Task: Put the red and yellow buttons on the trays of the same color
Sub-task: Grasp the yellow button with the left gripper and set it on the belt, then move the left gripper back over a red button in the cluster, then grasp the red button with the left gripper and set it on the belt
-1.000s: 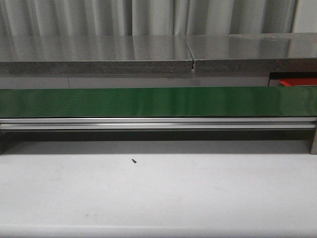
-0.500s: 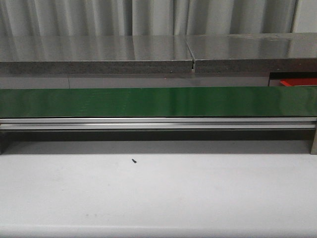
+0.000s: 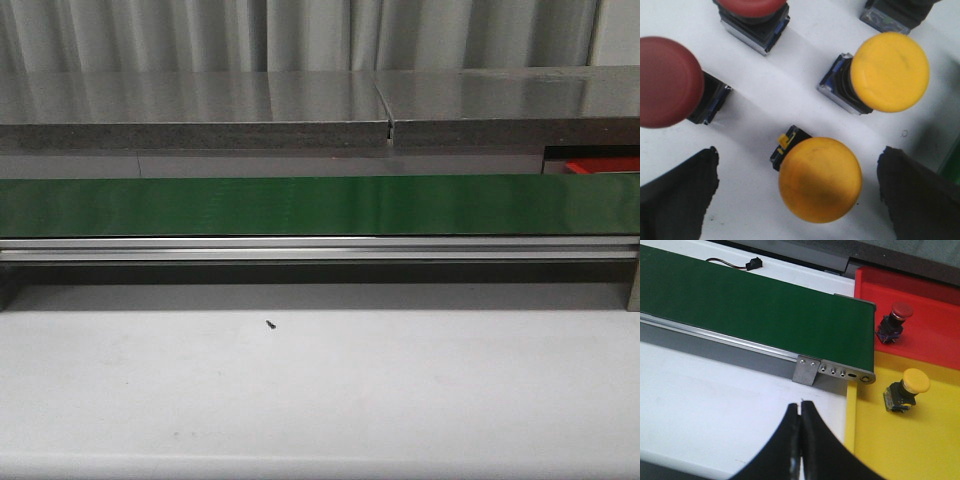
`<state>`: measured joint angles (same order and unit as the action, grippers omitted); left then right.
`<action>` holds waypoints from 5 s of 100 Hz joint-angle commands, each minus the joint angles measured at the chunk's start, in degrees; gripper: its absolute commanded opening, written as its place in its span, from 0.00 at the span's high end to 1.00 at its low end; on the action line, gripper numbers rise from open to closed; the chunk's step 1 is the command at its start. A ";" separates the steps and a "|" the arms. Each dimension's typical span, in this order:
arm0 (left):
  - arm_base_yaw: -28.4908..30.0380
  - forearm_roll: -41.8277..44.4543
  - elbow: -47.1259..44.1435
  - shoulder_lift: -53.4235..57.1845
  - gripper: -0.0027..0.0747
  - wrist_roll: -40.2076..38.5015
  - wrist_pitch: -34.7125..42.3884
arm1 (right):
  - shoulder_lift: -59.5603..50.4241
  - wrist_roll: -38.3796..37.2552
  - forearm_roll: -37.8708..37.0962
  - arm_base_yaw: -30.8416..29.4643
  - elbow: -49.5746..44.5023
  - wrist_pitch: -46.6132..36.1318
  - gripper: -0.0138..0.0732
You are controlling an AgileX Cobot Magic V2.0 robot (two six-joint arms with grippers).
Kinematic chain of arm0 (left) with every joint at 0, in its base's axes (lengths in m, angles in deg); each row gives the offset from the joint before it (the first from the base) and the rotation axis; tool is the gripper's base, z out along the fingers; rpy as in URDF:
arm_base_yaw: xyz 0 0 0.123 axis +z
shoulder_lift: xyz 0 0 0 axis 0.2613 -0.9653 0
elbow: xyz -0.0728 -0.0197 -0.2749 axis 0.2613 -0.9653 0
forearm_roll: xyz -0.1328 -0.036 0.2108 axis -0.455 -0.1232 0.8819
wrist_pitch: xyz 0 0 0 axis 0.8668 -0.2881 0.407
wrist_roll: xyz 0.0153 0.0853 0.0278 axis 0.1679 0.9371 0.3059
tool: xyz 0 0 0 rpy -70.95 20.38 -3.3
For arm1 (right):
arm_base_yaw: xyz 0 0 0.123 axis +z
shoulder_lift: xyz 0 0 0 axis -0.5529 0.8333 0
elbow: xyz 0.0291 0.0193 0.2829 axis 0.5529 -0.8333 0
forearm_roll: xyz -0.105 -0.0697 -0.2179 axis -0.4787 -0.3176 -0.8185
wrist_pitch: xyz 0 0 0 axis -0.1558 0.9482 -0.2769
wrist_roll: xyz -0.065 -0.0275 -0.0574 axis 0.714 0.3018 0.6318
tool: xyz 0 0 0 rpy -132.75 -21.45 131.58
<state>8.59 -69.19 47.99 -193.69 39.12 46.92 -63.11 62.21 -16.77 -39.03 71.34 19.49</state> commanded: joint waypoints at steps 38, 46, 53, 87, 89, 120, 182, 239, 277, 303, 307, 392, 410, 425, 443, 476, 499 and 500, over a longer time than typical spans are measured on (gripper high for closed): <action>0.10 -1.53 2.13 2.72 0.79 0.11 1.48 | 0.21 -0.02 0.22 0.02 1.56 -3.71 0.95; 0.10 -2.62 2.43 3.41 0.93 0.11 0.39 | 0.21 -0.02 0.22 0.02 1.56 -3.71 0.95; 0.10 -4.09 2.57 4.90 0.99 0.39 -0.23 | 0.21 -0.02 0.22 0.02 1.56 -3.71 0.95; -3.09 -10.60 2.57 17.45 0.99 6.69 -0.53 | 0.21 -0.02 0.22 0.02 1.56 -3.71 0.95; -3.60 -10.60 2.57 17.73 0.99 6.69 -0.53 | 0.21 -0.02 0.22 0.02 1.56 -3.71 0.95; -12.09 -8.66 2.57 17.17 0.99 7.78 -1.26 | 0.21 -0.02 0.22 0.02 1.56 -3.71 0.95; -14.34 -11.95 2.65 12.58 0.09 11.85 -1.96 | 0.21 -0.02 0.22 0.02 1.56 -3.71 0.95; -5.76 -4.84 2.52 23.29 0.15 10.02 -2.93 | 0.21 -0.02 0.22 0.02 1.56 -3.71 0.95; 8.18 -4.95 1.93 19.66 0.15 10.02 -2.48 | 0.21 -0.02 0.22 0.02 1.56 -3.71 0.95; 9.84 -5.04 2.27 11.86 0.15 10.02 1.71 | 0.21 -0.02 0.22 0.02 1.56 -3.71 0.95; 9.84 -5.04 2.59 10.54 0.15 10.02 1.85 | 0.21 -0.02 0.22 0.02 1.56 -3.71 0.95; 9.84 -5.80 10.51 -3.20 0.21 10.02 2.58 | 0.21 -0.02 0.22 0.02 1.56 -3.71 0.95; 9.84 -5.89 10.51 -3.20 0.54 10.02 2.47 | 0.21 -0.02 0.22 0.02 1.56 -3.71 0.95; 9.84 -6.91 10.51 -3.20 0.82 10.02 1.78 | 0.21 -0.02 0.22 0.02 1.56 -3.71 0.95; 9.60 -10.91 10.51 0.34 0.89 10.97 1.28 | 0.21 -0.02 0.22 0.02 1.56 -3.71 0.95; 2.58 -13.62 10.51 13.00 0.89 13.59 -1.34 | 0.21 -0.02 0.22 0.02 1.56 -3.71 0.95; -5.60 -13.62 10.51 14.62 0.89 13.59 -3.91 | 0.21 -0.02 0.22 0.02 1.56 -3.71 0.95; -5.84 -13.62 10.51 14.47 0.89 13.59 -3.85 | 0.21 -0.02 0.22 0.02 1.56 -3.71 0.95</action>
<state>5.45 -81.37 56.73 -181.74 52.53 41.55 -63.11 62.21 -16.77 -39.03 71.34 19.49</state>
